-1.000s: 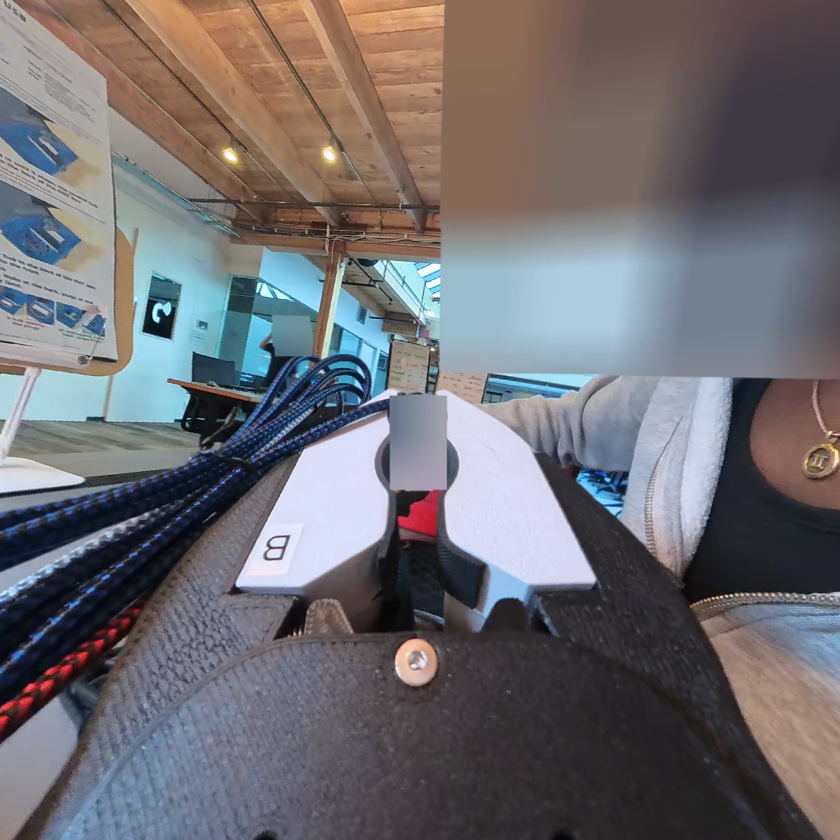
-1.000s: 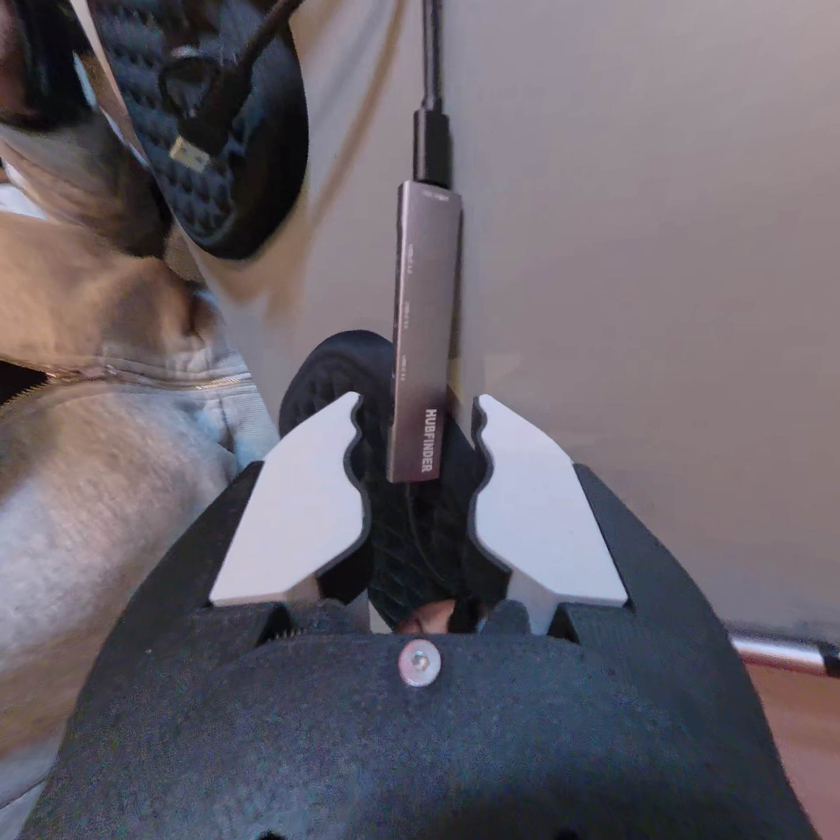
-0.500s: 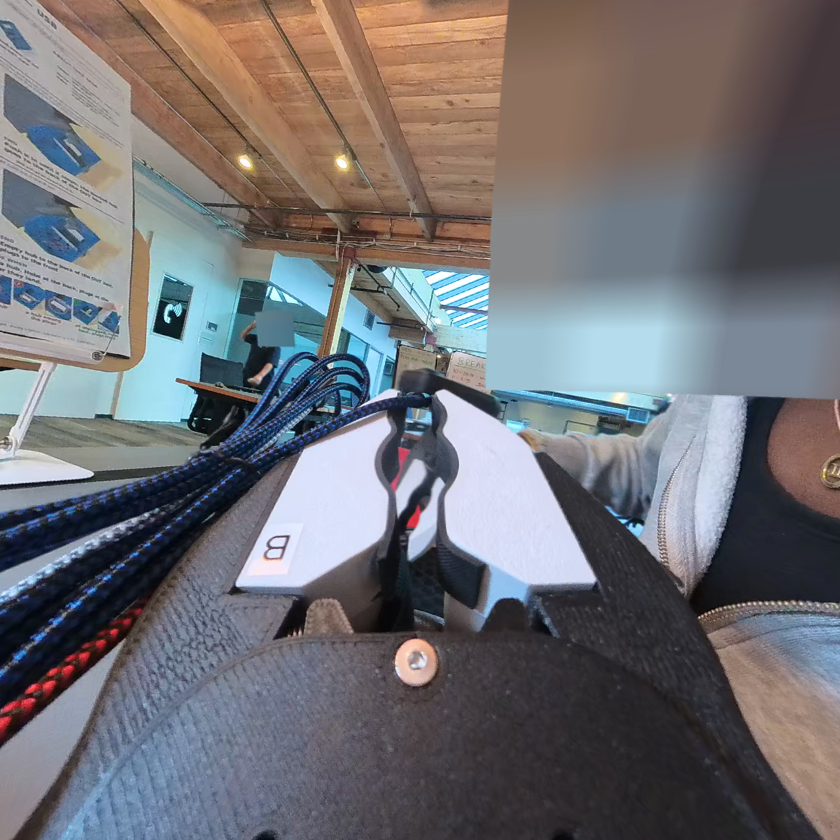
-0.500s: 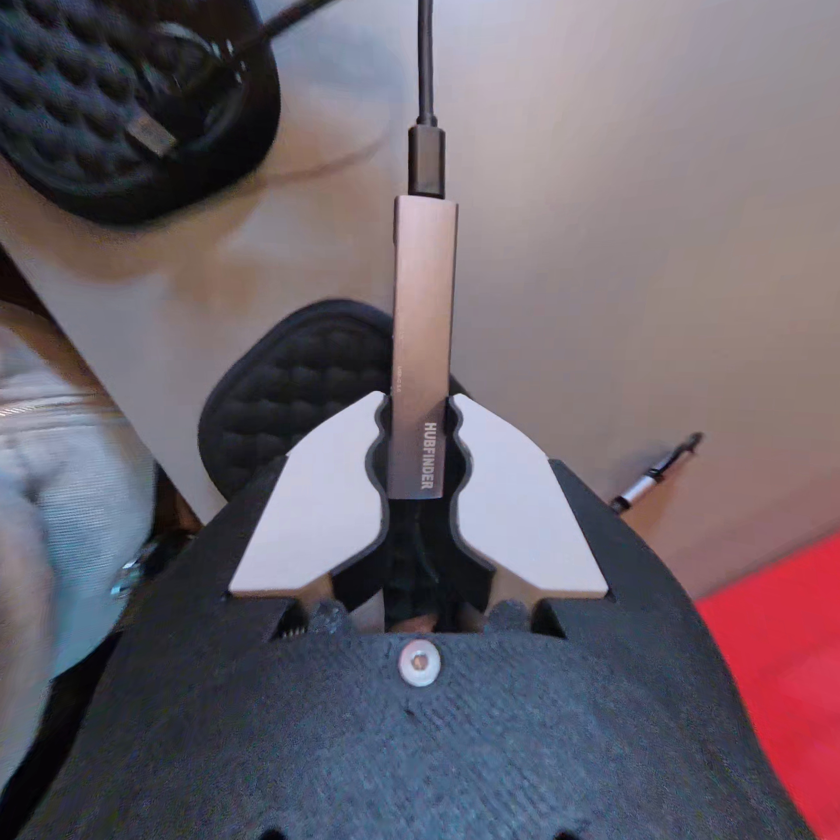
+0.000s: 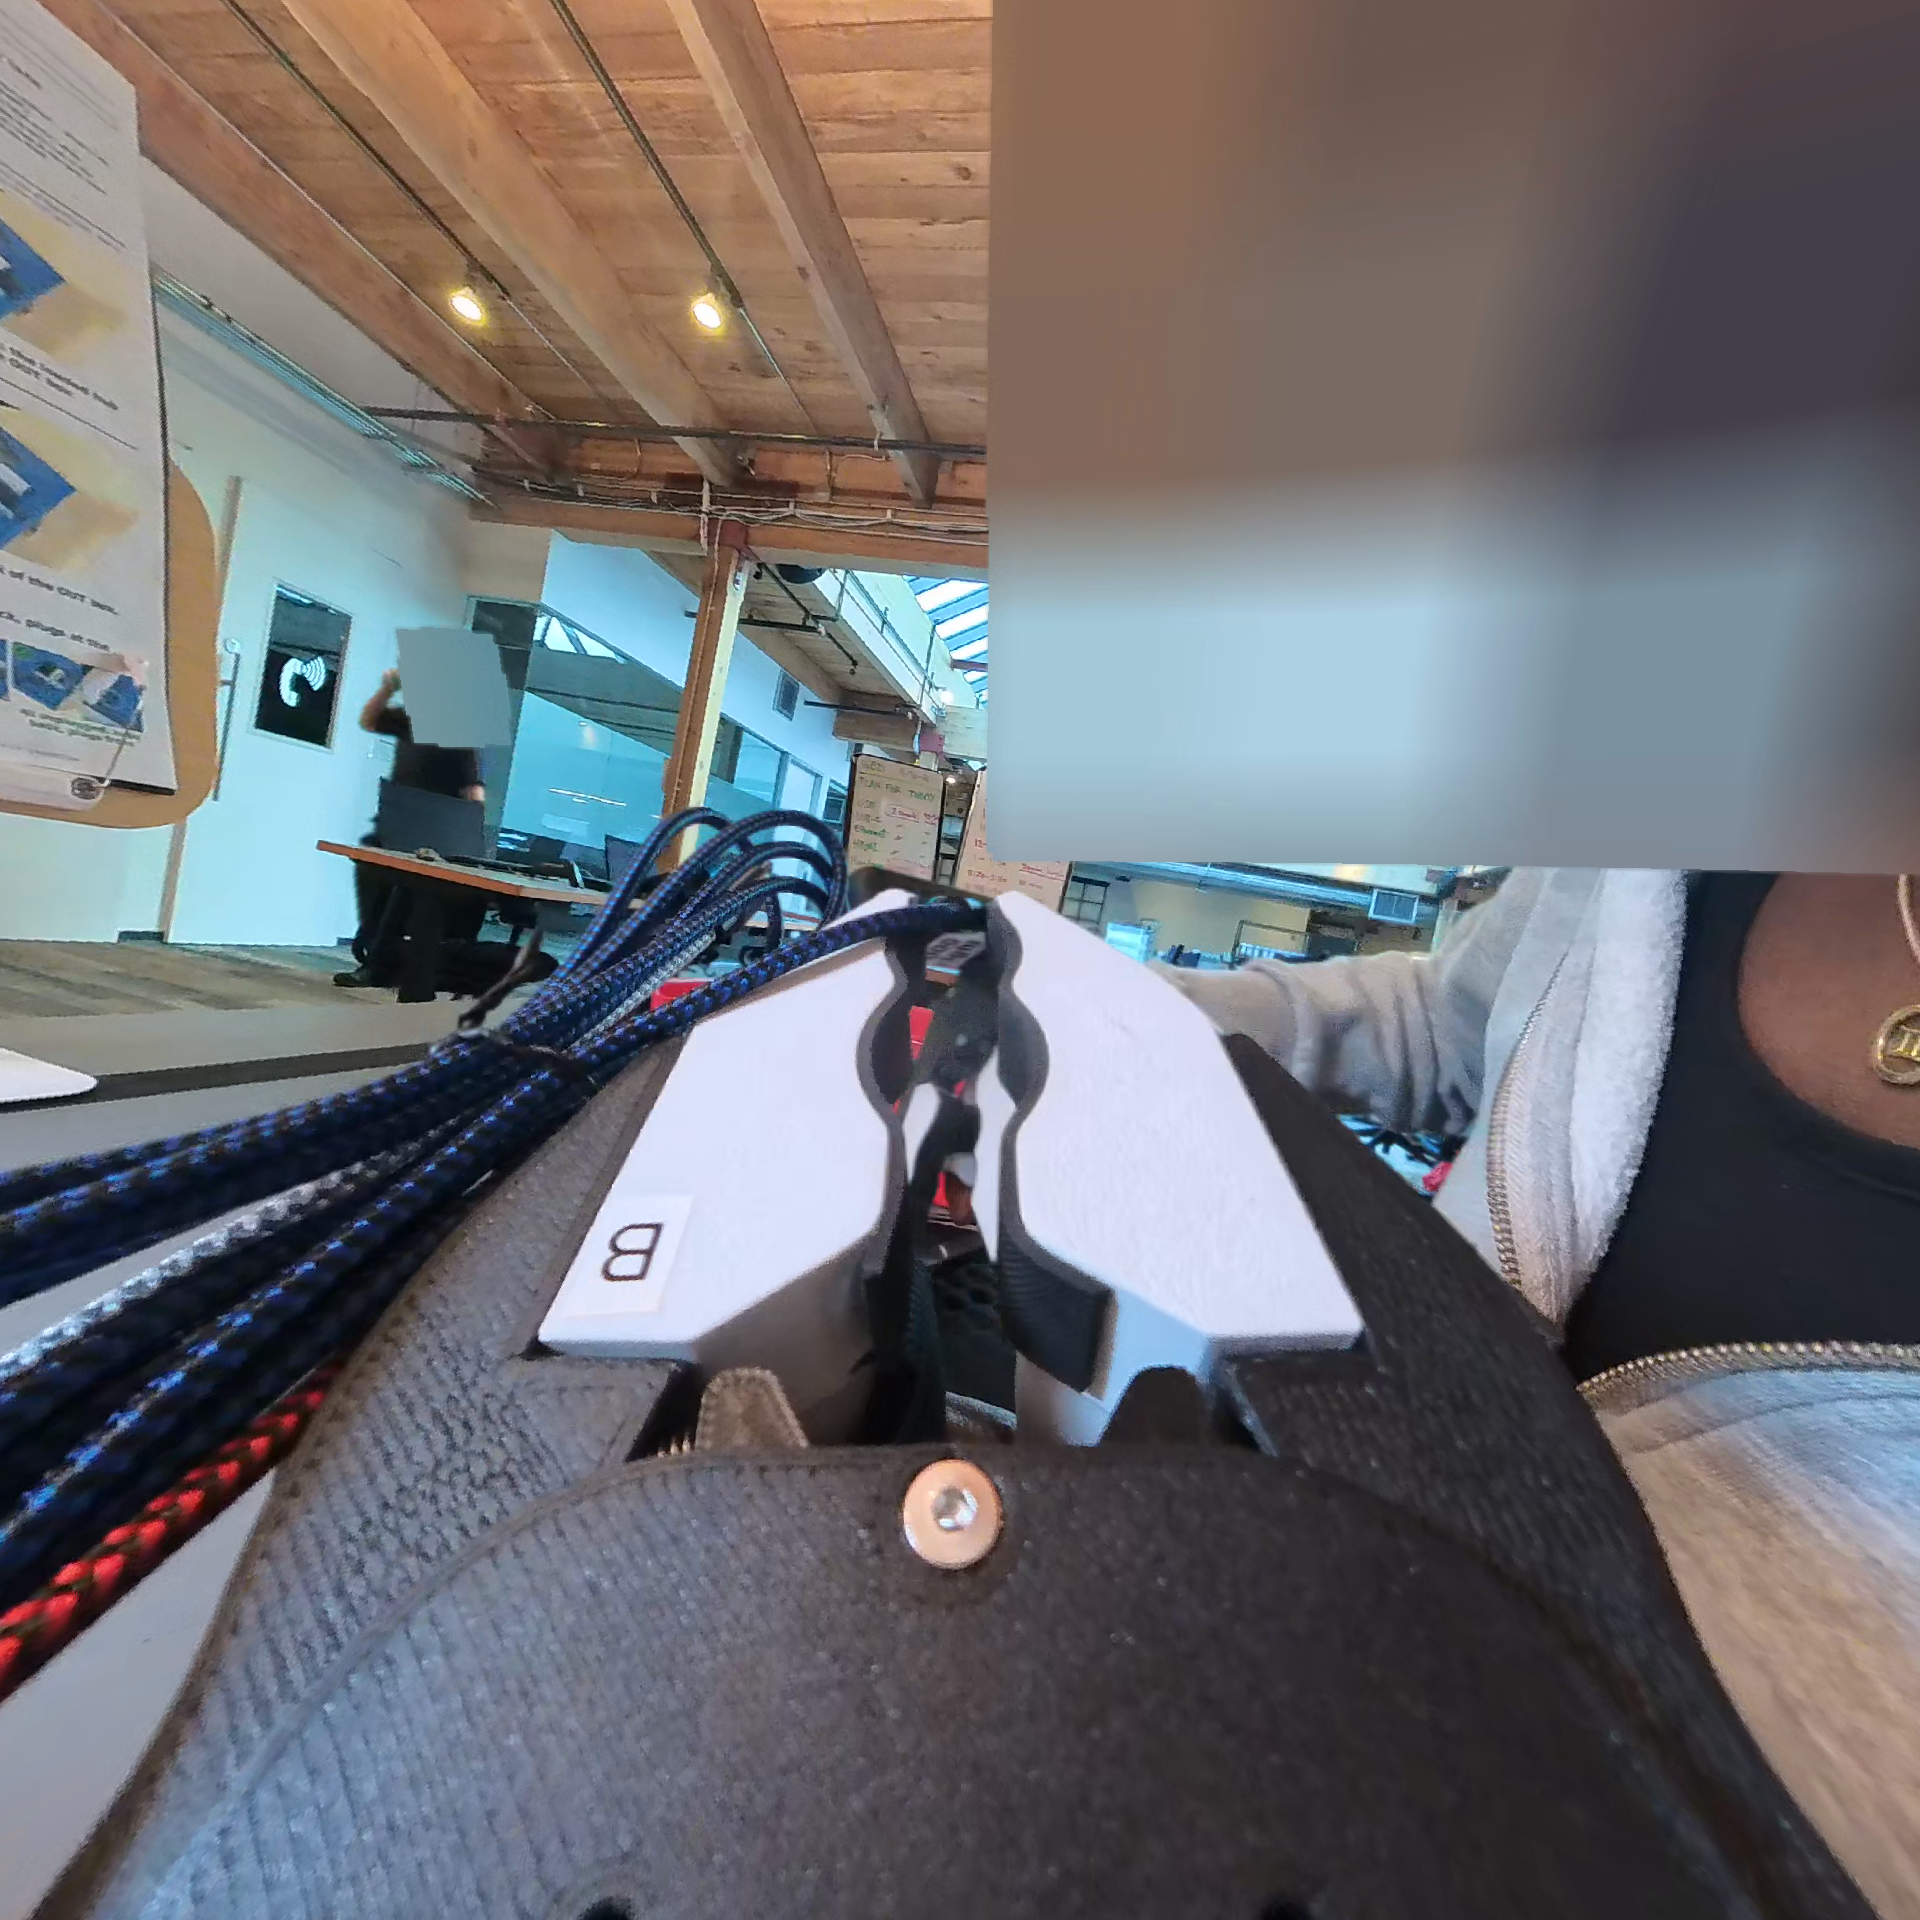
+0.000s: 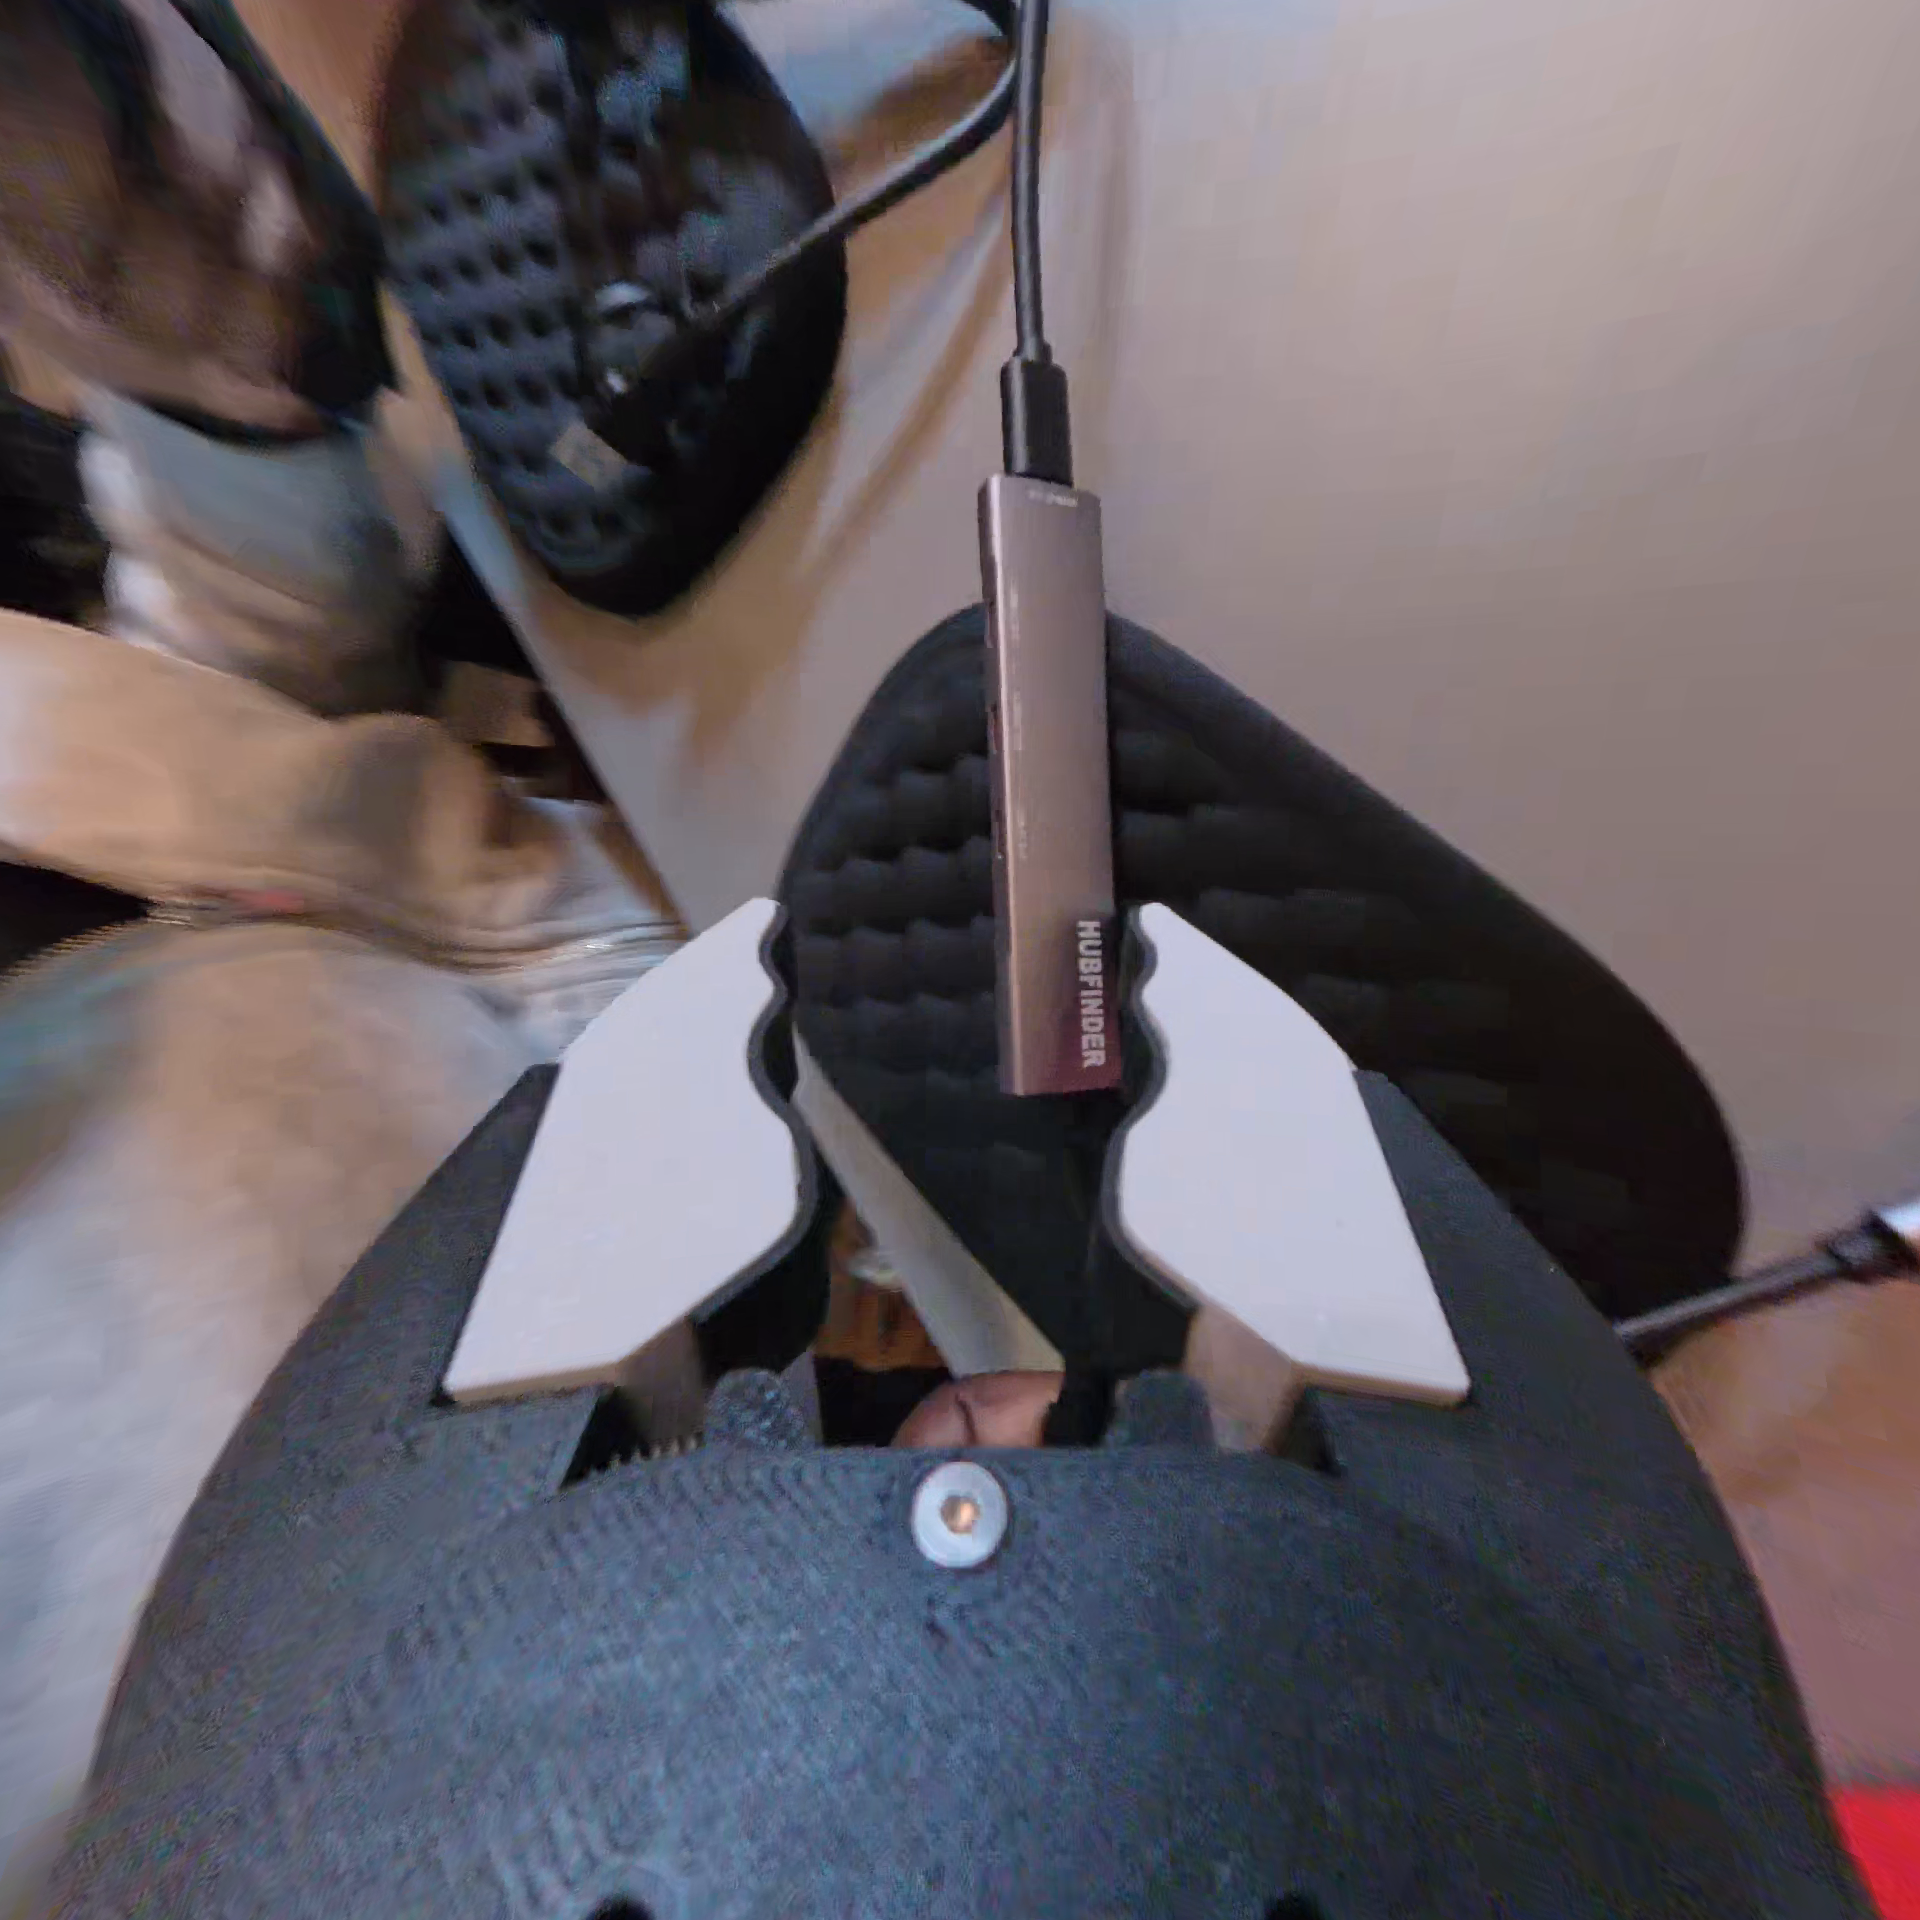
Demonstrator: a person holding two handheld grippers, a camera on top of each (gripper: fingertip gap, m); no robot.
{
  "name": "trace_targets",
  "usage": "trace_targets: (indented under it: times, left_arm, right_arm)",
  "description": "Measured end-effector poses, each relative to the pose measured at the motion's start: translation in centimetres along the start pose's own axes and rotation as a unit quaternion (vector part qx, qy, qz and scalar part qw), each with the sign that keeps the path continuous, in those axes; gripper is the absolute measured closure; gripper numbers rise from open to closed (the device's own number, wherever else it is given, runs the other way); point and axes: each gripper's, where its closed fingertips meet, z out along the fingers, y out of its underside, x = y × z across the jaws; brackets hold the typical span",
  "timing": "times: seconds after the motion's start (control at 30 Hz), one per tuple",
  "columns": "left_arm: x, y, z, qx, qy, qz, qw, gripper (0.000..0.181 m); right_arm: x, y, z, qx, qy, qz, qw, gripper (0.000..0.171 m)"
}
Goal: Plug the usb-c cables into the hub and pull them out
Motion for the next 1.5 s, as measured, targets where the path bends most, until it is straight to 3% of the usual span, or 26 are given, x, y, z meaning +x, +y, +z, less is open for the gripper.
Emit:
trace_targets:
  times: [0.03, 0.17, 0.23, 0.3, 0.53, 0.73, 0.8, 0.83, 0.93, 1.0, 1.13, 1.2, 1.3, 1.5]
  left_arm:
    - [0.0, 0.0, 0.0, -0.001, 0.002, -0.002, 1.0, 0.17]
    - [0.0, 0.1, -0.2, 0.003, 0.009, -0.013, 1.0, 0.17]
    - [0.0, 0.3, -0.2, 0.004, 0.012, -0.02, 1.0, 0.17]
    - [0.0, 0.4, -0.2, 0.001, 0.014, -0.021, 1.0, 0.17]
    - [-0.3, 0.7, -0.2, 0.002, 0.014, -0.032, 0.999, 0.17]
    - [-0.1, 0.9, -0.1, 0.002, 0.017, -0.035, 0.999, 0.17]
    - [-0.2, 1.0, -0.1, -0.002, 0.015, -0.029, 0.999, 0.17]
    - [-0.2, 1.1, 0.0, -0.004, 0.013, -0.026, 1.0, 0.17]
    - [-0.4, 1.3, 0.1, -0.004, 0.01, -0.029, 1.0, 0.17]
    - [-0.3, 1.5, 0.2, -0.008, 0.01, -0.03, 0.999, 0.17]
    - [-0.5, 4.0, 1.2, -0.074, -0.016, -0.035, 0.996, 0.17]
    - [-0.3, 4.9, 1.7, -0.099, -0.037, -0.019, 0.994, 0.17]
    - [-0.1, 5.9, 1.9, -0.131, -0.051, 0.0, 0.99, 0.17]
    - [-0.2, 6.3, 1.5, -0.119, -0.056, -0.026, 0.991, 0.17]
  right_arm:
    - [-0.2, -0.2, -0.2, -0.007, -0.038, 0.03, 0.999, 0.109]
    - [0.9, -1.5, -0.4, -0.014, -0.127, 0.164, 0.978, 0.12]
    - [1.7, -1.3, 0.1, -0.022, -0.134, 0.189, 0.972, 0.143]
    - [1.3, -1.2, 0.8, -0.021, -0.153, 0.195, 0.968, 0.148]
    - [1.5, -0.2, 2.0, -0.039, 0.004, 0.011, 0.999, 0.148]
    - [1.6, -0.4, 1.9, 0.005, 0.055, -0.064, 0.996, 0.149]
    - [2.0, -0.6, 1.7, 0.02, 0.162, -0.173, 0.971, 0.149]
    - [2.2, -0.9, 1.4, 0.02, 0.235, -0.245, 0.94, 0.148]
    - [2.5, -1.9, 0.3, 0.023, 0.43, -0.406, 0.806, 0.148]
    - [2.2, -2.1, 0.1, 0.04, 0.49, -0.46, 0.739, 0.149]
    - [1.5, -1.9, 0.0, 0.049, 0.559, -0.528, 0.638, 0.149]
    - [1.5, -1.9, 0.0, 0.049, 0.567, -0.527, 0.632, 0.149]
    - [1.5, -1.6, 0.1, 0.058, 0.543, -0.52, 0.656, 0.149]
    - [0.7, -0.5, 0.5, 0.026, 0.482, -0.554, 0.678, 0.149]
